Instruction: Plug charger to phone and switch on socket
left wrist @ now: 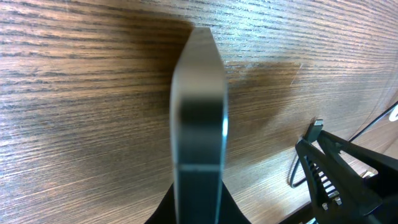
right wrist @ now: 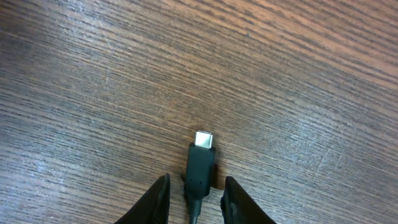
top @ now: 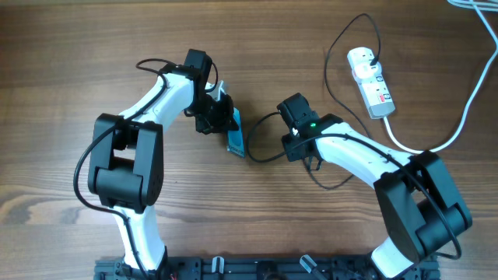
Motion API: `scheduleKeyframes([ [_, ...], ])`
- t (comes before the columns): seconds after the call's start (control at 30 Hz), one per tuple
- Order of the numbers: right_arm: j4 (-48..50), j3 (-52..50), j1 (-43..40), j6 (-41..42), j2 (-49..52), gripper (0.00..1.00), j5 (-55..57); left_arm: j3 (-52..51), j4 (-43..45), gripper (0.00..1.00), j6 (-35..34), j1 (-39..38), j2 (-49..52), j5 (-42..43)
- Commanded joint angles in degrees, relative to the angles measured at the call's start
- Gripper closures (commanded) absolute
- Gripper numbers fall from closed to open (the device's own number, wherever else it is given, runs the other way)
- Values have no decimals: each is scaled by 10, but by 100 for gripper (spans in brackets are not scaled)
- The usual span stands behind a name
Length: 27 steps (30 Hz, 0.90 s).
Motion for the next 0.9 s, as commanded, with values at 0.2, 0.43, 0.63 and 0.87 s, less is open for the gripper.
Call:
scheduleKeyframes([
  [0.2,20,-25,-3,-10,13,71,-9,7,1,96,-2,-1,-11,5],
  [0.43,26,-25,-2,-10,13,80,-9,7,1,96,-2,-1,-11,5],
  [0.63,12,-25,-2,-10,13,84,-8,7,1,96,-3,-1,-11,5],
  [0.87,7,-25,-2,-9,13,78,-9,7,1,96,-2,-1,-11,5],
])
